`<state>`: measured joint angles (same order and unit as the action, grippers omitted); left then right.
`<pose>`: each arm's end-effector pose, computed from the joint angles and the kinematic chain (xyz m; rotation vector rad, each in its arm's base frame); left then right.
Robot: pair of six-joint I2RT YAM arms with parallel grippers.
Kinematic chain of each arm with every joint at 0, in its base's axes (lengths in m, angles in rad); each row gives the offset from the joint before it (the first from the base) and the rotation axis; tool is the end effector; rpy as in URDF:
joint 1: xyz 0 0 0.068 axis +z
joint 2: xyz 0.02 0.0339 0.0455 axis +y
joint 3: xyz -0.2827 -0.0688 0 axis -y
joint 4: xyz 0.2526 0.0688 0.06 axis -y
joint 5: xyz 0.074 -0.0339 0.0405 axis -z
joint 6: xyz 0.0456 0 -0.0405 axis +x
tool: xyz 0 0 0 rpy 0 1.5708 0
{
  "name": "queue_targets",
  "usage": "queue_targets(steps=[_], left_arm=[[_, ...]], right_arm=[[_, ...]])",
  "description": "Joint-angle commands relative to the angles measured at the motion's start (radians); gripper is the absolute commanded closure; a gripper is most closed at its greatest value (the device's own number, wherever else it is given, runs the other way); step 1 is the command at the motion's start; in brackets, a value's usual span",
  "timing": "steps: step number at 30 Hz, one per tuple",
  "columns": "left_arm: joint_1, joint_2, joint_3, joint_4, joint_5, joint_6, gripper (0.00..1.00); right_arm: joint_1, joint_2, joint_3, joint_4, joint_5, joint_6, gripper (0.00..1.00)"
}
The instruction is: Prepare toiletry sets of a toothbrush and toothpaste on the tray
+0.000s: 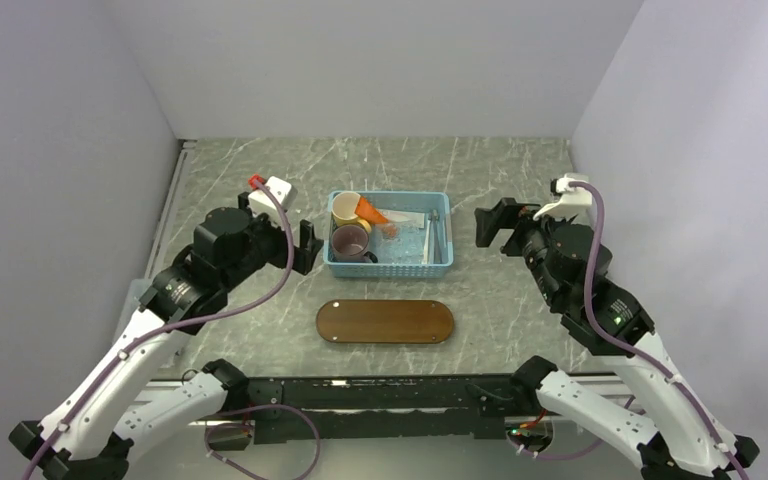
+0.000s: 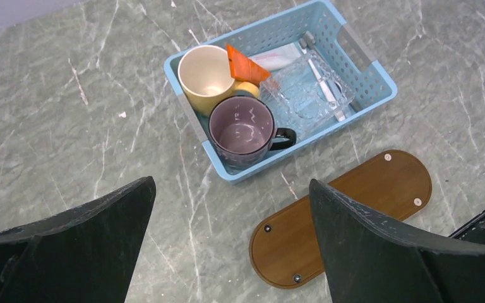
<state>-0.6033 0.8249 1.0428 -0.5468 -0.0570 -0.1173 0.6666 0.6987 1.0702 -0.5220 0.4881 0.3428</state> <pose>0.1455 -0.0971 0.3957 0.4245 1.8754 -0.4335 0.1155 0.0636 0.4258 0.0840 1.7126 0.3316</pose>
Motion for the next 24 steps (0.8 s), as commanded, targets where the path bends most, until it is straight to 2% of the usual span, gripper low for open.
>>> queue_targets(steps=[1, 15, 24], left_arm=[[0.005, -0.041, -0.022, 0.047, -0.016, 0.0, 0.01], [0.053, -0.131, -0.073, 0.09, -0.072, -0.03, 0.01], [0.067, -0.161, -0.086, 0.093, -0.118, -0.05, 0.01]], right_arm=[[0.002, 0.018, -0.013, 0.007, 0.027, -0.038, 0.0], [0.003, 0.034, -0.018, 0.062, 0.019, -0.12, 0.0], [0.002, 0.178, 0.051, 0.026, -0.054, -0.139, 0.01]])
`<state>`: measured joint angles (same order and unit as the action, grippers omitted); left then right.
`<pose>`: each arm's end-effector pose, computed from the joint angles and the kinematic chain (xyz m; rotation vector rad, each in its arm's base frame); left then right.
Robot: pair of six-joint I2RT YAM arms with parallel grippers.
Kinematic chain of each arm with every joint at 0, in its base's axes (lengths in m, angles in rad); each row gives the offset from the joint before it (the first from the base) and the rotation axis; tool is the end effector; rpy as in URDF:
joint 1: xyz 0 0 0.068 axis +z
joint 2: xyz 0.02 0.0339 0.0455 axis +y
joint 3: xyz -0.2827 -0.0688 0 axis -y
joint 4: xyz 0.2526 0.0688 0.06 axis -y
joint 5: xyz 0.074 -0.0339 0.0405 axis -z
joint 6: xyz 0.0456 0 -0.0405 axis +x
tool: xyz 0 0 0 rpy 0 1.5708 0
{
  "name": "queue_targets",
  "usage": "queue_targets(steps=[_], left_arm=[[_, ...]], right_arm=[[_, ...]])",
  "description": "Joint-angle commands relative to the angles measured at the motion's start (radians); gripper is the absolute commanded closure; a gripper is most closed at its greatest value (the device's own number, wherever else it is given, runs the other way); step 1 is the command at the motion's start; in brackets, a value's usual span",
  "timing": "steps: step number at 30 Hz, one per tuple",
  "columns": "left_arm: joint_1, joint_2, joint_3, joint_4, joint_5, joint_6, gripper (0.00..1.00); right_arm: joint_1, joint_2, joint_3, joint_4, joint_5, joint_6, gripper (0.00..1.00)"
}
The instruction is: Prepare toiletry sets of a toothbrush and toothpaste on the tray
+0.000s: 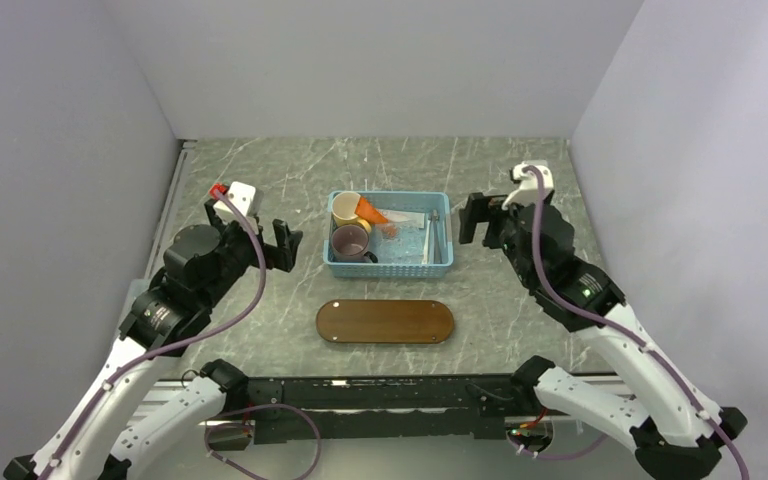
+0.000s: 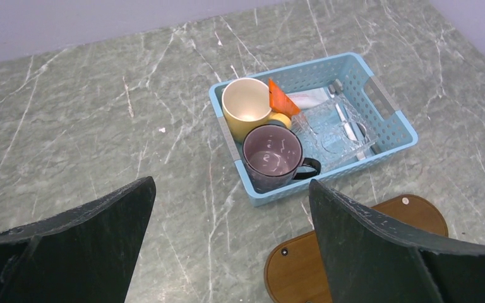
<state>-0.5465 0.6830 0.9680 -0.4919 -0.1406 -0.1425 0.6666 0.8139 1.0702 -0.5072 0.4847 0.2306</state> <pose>0.1254 -0.0688 0.3960 0.2586 1.7720 -0.3717 0.1434 0.0858 0.4127 -0.0511 1.7960 0.2008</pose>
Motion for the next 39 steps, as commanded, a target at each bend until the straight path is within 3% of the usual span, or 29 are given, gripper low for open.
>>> queue_targets(steps=[1, 15, 26, 39], left_arm=[[0.012, -0.022, -0.012, 0.038, -0.037, -0.027, 0.01], [0.021, -0.031, -0.009, 0.031, -0.029, -0.032, 0.01], [0.022, -0.032, -0.005, 0.016, -0.058, -0.032, 0.01], [0.022, -0.05, -0.002, 0.012, -0.053, -0.037, 0.01]], right_arm=[[0.002, 0.085, 0.061, 0.01, -0.059, -0.029, 0.01], [0.039, 0.385, 0.195, 0.026, -0.19, 0.005, 0.04], [0.134, 0.688, 0.429, -0.056, -0.226, 0.042, 0.06], [0.166, 0.962, 0.568, -0.121, -0.285, 0.098, 0.31]])
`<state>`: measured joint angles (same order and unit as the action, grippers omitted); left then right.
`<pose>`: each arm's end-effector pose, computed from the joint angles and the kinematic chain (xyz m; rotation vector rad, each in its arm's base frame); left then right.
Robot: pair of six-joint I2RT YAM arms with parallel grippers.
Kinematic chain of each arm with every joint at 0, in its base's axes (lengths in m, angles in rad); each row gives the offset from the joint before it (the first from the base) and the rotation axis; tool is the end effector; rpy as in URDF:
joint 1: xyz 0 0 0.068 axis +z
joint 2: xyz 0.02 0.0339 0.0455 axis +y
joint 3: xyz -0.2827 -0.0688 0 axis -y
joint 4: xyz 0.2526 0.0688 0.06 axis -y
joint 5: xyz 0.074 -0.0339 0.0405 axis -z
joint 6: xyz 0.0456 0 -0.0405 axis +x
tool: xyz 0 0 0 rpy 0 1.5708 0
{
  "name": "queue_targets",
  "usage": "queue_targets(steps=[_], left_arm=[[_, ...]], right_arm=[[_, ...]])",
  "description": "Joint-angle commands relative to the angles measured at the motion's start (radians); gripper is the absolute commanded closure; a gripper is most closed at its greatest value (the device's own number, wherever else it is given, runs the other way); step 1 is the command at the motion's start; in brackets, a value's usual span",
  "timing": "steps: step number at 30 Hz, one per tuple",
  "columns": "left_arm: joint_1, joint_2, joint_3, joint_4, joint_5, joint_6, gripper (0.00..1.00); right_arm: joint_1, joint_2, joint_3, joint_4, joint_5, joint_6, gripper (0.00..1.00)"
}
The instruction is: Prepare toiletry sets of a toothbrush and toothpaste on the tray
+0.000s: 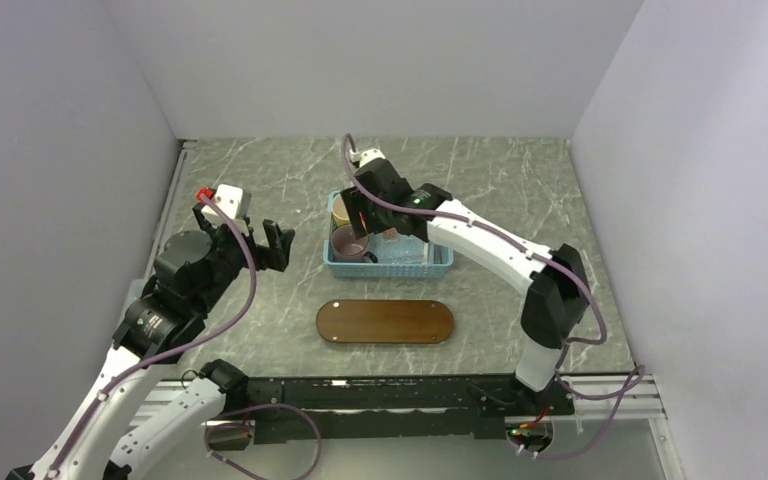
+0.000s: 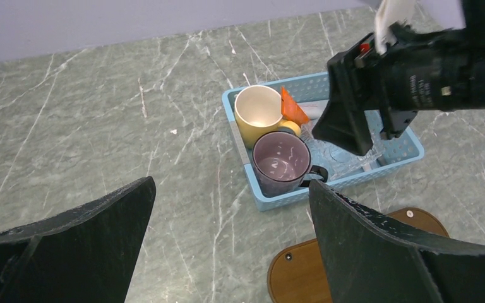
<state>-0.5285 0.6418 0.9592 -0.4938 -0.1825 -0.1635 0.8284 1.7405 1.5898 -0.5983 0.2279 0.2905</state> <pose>0.1180 -0.0593 0.3977 0.1859 1.7471 -0.3468 0.2869 0.2975 0.3329 -0.5034 2.2606 0.3105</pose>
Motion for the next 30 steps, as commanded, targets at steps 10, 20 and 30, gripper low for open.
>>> queue_targets(steps=[10, 20, 30], left_arm=[[0.005, -0.021, 0.004, 0.018, 0.003, -0.016, 0.01], [0.006, -0.031, 0.004, 0.018, 0.014, -0.018, 0.01], [0.005, -0.042, 0.003, 0.017, 0.019, -0.017, 0.01]], right_arm=[[0.004, 0.158, 0.09, -0.052, -0.037, 0.078, 0.54], [-0.001, 0.223, 0.113, -0.042, -0.036, 0.107, 0.57], [-0.027, 0.257, 0.129, -0.047, -0.039, 0.152, 0.63]])
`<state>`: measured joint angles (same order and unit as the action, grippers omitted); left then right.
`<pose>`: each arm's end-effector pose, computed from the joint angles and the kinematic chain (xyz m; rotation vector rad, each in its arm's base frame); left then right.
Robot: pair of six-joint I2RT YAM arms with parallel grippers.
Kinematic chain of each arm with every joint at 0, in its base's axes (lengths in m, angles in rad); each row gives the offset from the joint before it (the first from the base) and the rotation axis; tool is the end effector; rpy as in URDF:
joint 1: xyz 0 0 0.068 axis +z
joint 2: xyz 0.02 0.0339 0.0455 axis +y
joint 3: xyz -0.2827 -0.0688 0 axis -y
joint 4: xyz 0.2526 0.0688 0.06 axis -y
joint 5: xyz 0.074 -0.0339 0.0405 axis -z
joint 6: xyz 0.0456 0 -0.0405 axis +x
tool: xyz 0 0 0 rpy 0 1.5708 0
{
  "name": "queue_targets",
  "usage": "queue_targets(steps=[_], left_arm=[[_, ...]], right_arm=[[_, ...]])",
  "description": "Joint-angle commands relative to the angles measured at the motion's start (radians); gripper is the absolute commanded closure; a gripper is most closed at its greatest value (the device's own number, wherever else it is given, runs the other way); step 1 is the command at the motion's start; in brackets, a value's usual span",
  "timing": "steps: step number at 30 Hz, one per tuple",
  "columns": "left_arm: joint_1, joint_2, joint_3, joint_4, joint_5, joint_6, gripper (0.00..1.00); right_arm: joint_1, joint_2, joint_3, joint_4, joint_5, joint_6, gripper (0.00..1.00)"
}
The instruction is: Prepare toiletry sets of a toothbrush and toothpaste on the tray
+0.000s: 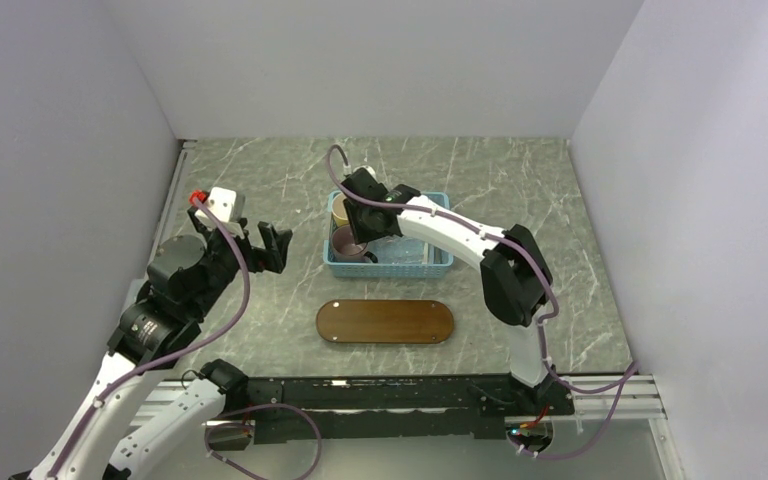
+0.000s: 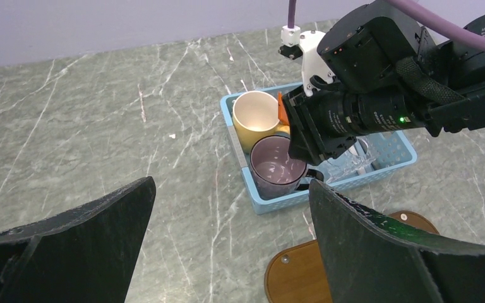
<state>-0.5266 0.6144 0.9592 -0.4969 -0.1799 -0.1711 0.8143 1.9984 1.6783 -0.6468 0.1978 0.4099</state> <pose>0.1113 -0.0552 0.4003 0.1739 1.7251 -0.3607 0.3245 0.3308 0.2505 -0.4309 2.4908 0.2470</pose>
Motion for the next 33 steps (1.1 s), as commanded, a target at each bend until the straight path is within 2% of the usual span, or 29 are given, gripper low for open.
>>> queue_targets(steps=[1, 19, 27, 30, 33], left_arm=[[0.004, -0.016, 0.003, 0.021, 0.018, -0.009, 0.01], [0.004, -0.021, 0.003, 0.018, 0.014, -0.006, 0.01], [0.004, -0.025, 0.001, 0.02, 0.012, -0.005, 0.01], [0.004, -0.024, 0.001, 0.019, 0.013, -0.004, 0.01], [0.004, -0.024, 0.001, 0.018, 0.012, -0.004, 0.01]], right_arm=[[-0.013, 0.003, 0.041, -0.002, -0.005, 0.035, 0.63], [-0.015, 0.094, 0.082, -0.045, -0.008, 0.024, 0.72], [-0.013, 0.112, 0.107, -0.055, -0.01, 0.023, 0.89], [-0.015, 0.115, 0.122, -0.063, -0.009, 0.023, 1.0], [-0.015, 0.11, 0.133, -0.07, -0.002, 0.027, 1.0]])
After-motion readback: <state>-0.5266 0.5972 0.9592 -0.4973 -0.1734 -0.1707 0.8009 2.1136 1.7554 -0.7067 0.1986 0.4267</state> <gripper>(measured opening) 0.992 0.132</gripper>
